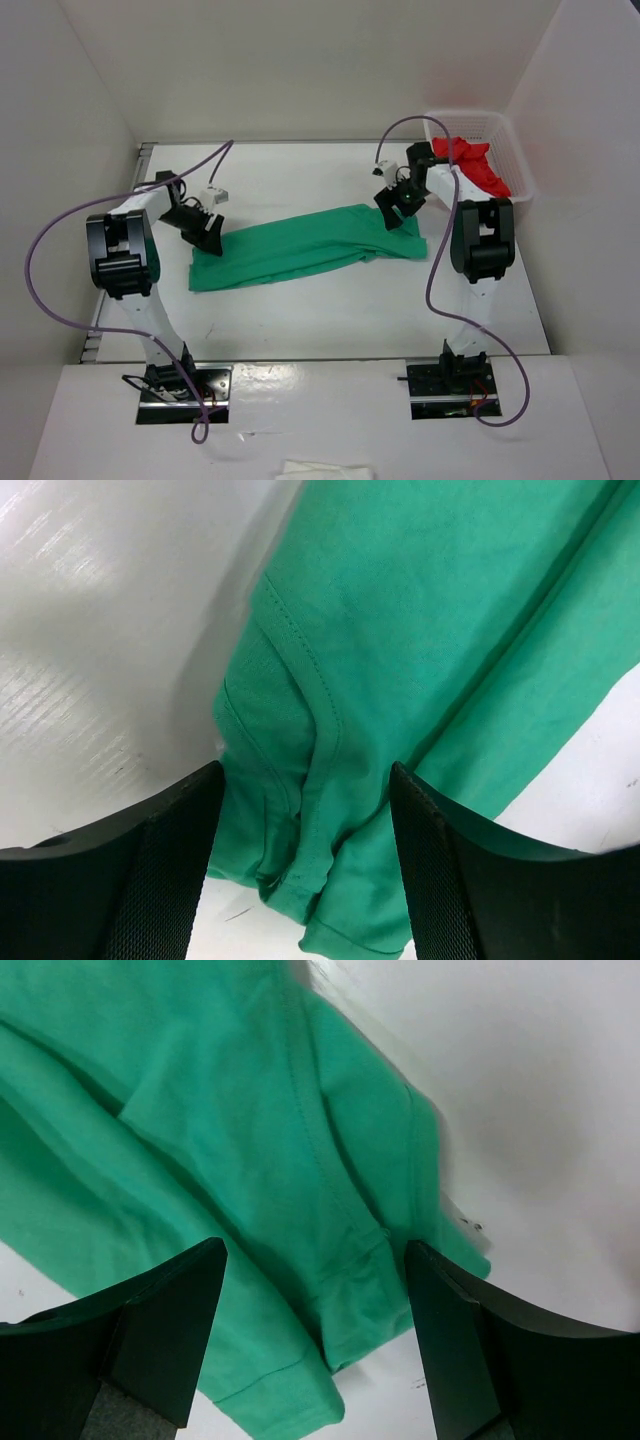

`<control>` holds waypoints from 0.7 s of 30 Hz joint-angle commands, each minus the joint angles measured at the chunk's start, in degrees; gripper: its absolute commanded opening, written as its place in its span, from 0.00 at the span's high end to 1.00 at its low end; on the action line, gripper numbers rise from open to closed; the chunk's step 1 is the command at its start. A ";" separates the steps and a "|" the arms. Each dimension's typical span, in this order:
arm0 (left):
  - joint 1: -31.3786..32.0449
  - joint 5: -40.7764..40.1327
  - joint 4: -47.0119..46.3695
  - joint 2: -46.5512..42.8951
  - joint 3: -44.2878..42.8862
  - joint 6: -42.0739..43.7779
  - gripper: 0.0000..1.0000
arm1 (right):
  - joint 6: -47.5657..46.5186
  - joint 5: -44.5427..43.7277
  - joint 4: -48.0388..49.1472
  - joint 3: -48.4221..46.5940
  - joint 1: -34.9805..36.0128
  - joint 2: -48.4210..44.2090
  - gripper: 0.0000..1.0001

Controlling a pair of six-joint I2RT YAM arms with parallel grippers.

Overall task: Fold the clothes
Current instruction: Fold the tank top

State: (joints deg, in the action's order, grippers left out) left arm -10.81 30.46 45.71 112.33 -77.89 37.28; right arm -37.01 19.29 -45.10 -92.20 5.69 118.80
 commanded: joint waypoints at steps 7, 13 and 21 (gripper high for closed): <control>0.35 -2.42 -0.10 -7.89 2.82 0.08 0.26 | -2.36 0.84 0.80 5.62 1.69 -9.81 0.19; 0.88 -5.58 -3.17 -17.24 8.27 0.08 0.26 | -2.36 -3.20 4.94 12.74 3.80 -18.43 0.19; 2.11 -8.92 -5.19 -13.90 10.90 -2.99 0.25 | -1.83 -4.34 4.41 12.66 3.80 -16.94 0.19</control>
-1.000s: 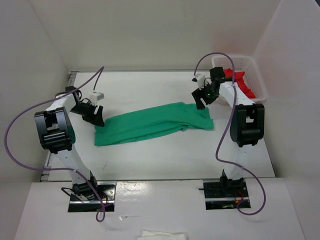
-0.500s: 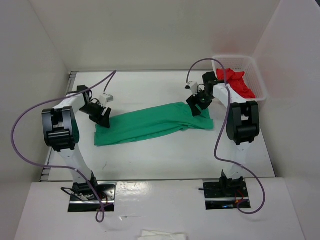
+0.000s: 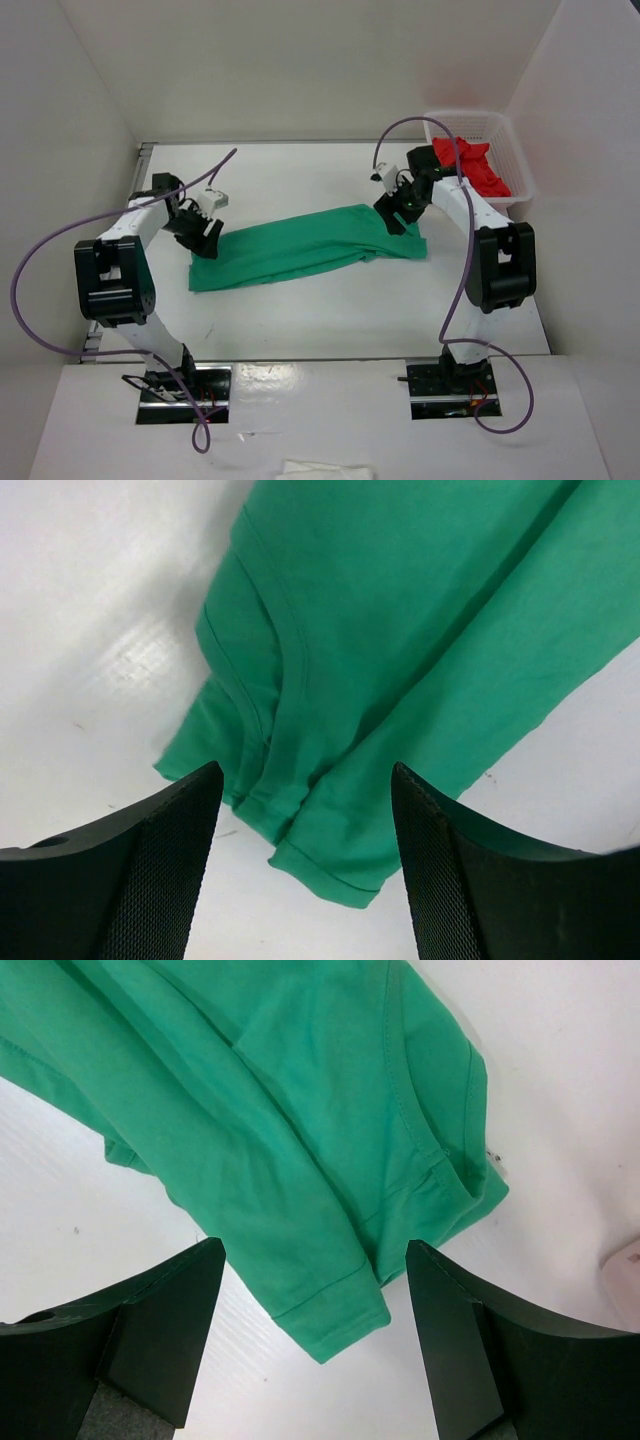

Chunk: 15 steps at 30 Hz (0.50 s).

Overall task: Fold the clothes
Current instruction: Fold the tank top

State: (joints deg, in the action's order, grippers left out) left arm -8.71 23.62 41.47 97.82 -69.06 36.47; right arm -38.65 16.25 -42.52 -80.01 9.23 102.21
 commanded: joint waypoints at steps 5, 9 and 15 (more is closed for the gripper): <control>-0.52 -4.72 -2.10 -0.61 4.55 -4.56 0.20 | 0.33 -1.22 3.32 3.37 0.26 -2.55 0.18; -3.41 -4.11 -1.57 -0.61 4.55 -6.94 0.19 | 0.33 1.67 3.32 3.98 0.26 -3.25 0.18; -3.95 -6.13 -3.50 1.75 6.30 -9.48 0.18 | 0.86 2.29 3.32 3.98 0.26 -4.39 0.18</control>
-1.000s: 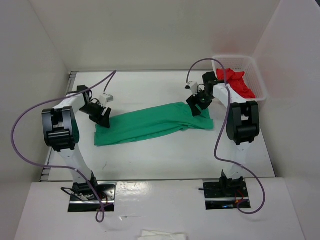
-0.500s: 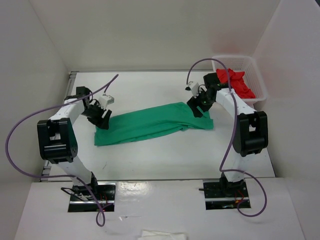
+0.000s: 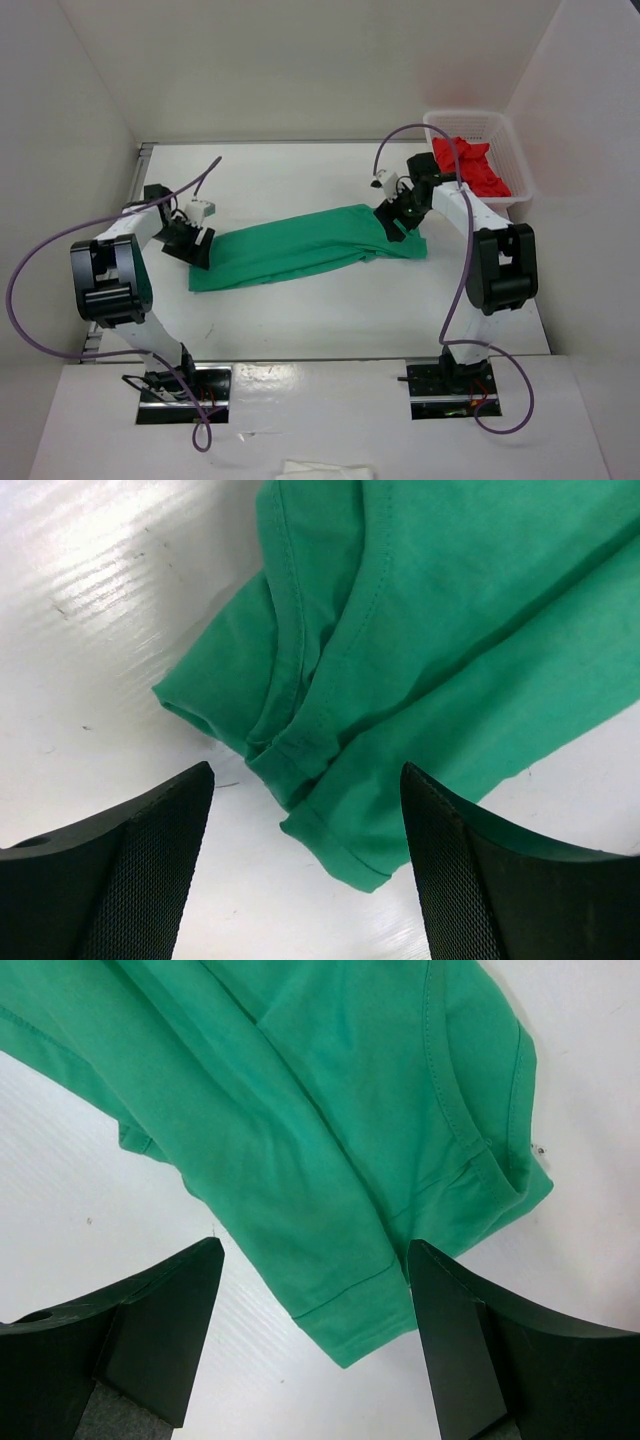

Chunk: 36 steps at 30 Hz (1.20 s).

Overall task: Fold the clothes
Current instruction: Fold the tank top

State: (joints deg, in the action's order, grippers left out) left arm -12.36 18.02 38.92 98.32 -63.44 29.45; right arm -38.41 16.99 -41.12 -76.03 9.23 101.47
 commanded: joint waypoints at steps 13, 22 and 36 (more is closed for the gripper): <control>-1.79 9.57 1.25 11.80 -2.30 -2.47 0.18 | 0.62 5.95 1.40 0.09 0.26 -5.05 0.18; 0.32 11.17 2.74 16.98 -4.76 -2.03 0.18 | 0.62 7.18 1.40 0.62 0.26 -5.05 0.18; 6.47 8.79 1.16 19.89 -5.82 -3.61 0.87 | 1.15 7.18 1.92 0.62 0.26 -3.47 0.18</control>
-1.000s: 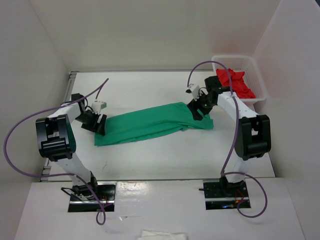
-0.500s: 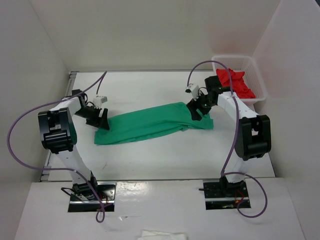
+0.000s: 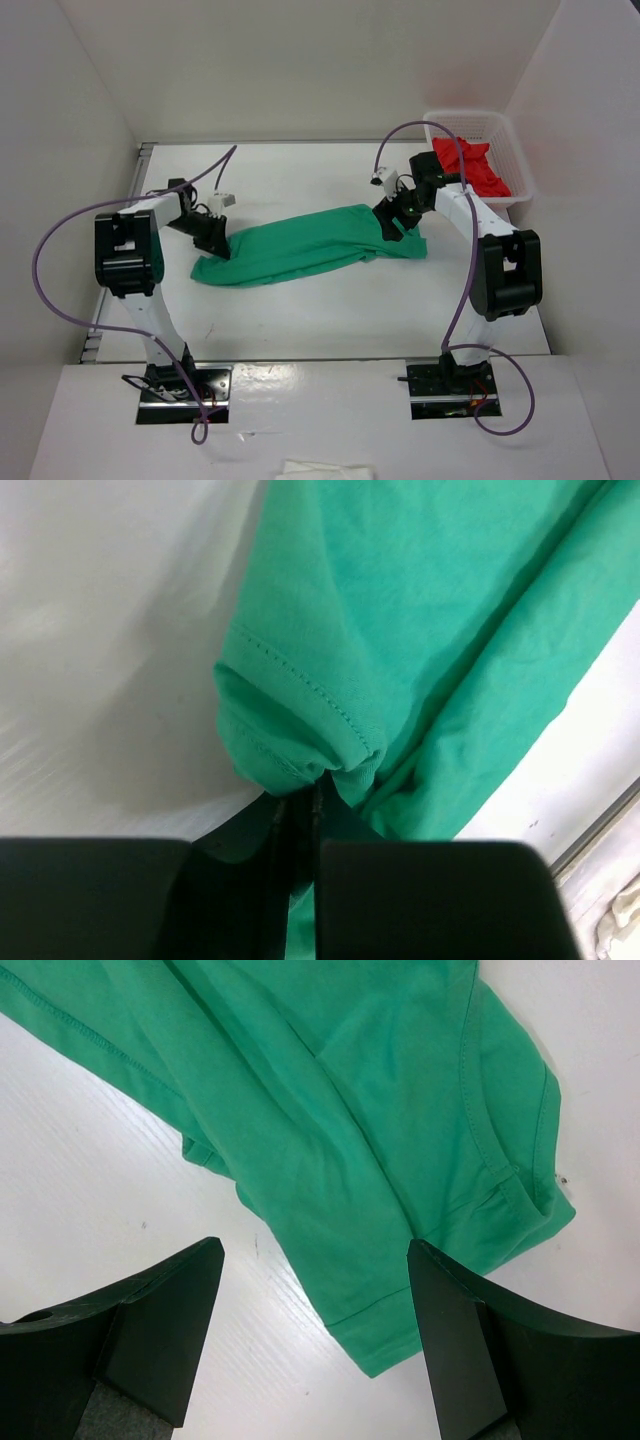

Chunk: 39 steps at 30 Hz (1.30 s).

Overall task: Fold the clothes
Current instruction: Fold the tank top

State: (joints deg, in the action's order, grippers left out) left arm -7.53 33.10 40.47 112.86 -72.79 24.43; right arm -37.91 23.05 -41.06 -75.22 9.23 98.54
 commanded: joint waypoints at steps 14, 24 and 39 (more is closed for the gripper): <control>-7.48 -10.07 5.49 -2.64 -2.34 4.84 1.00 | 0.65 1.12 1.86 0.87 0.26 -0.54 0.18; -15.67 -9.99 14.37 1.57 -18.95 7.22 1.00 | 0.65 0.59 1.86 1.92 0.26 -0.54 0.18; -8.12 -4.19 20.70 1.58 -29.07 3.09 1.00 | 0.65 0.59 2.39 2.45 0.26 -1.07 0.18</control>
State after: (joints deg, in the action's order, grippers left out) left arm -18.74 24.49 58.89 117.51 -100.51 29.41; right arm -37.36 23.14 -40.66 -73.47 9.23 98.54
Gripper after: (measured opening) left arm 0.028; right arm 0.823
